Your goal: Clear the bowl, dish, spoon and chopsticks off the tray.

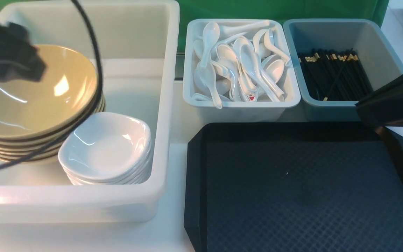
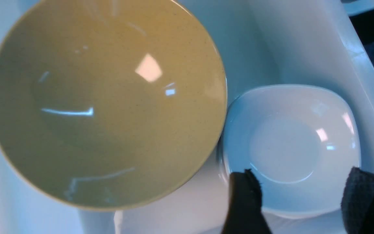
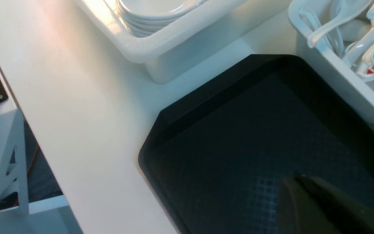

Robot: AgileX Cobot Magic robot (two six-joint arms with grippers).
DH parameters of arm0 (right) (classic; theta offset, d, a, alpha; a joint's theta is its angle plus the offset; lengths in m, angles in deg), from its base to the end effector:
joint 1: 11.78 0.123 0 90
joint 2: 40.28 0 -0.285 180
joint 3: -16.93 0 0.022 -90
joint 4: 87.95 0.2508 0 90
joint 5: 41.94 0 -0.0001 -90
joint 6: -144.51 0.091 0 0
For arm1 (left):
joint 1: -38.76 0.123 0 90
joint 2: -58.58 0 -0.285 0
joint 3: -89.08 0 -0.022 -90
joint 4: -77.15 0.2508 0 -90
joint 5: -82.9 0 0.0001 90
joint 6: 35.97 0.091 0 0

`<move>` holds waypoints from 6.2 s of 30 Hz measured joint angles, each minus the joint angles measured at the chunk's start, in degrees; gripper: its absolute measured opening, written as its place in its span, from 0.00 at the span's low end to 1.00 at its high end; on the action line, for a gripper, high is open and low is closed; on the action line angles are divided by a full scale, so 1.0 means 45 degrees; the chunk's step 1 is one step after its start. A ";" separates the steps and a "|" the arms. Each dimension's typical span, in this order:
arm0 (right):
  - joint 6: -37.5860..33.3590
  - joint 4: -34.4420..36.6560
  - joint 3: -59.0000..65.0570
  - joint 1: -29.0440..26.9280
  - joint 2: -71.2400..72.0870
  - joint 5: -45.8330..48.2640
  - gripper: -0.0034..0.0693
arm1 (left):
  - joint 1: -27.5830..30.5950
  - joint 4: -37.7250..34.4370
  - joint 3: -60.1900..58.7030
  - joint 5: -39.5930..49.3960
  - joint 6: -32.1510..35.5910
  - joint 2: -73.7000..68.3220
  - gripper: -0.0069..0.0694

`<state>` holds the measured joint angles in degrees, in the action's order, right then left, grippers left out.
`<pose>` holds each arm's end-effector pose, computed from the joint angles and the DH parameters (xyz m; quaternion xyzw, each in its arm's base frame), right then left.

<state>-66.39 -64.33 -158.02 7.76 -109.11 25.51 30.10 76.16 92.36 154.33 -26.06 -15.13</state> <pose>0.1647 0.0942 0.4152 -0.3832 0.8405 0.1713 0.3427 0.2026 -0.0324 0.4297 0.1526 0.9327 -0.0051 0.3268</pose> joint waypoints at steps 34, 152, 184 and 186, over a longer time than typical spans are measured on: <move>-0.0476 0.0940 0.6844 0.0000 0.8250 -0.9215 0.10 | 0.0007 0.0660 -1.2643 -0.6578 -0.1310 1.2174 0.08; 0.8907 -0.6539 1.6388 -0.5665 1.3712 -1.0826 0.20 | 0.2659 -0.0187 -1.8206 -1.1971 -0.1507 1.4823 0.07; 0.8907 -0.6539 1.6388 -0.5665 1.3712 -1.0826 0.24 | 0.2659 -0.0187 -1.8206 -1.1971 -0.1567 1.4823 0.07; 0.8907 -0.6539 1.6388 -0.5665 1.3712 -1.0826 0.25 | 0.2659 -0.0187 -1.8206 -1.1971 -0.1567 1.4823 0.07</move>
<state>-26.31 -93.76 -84.27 -17.73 -47.41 -23.21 42.07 75.32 10.43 100.46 -33.11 51.58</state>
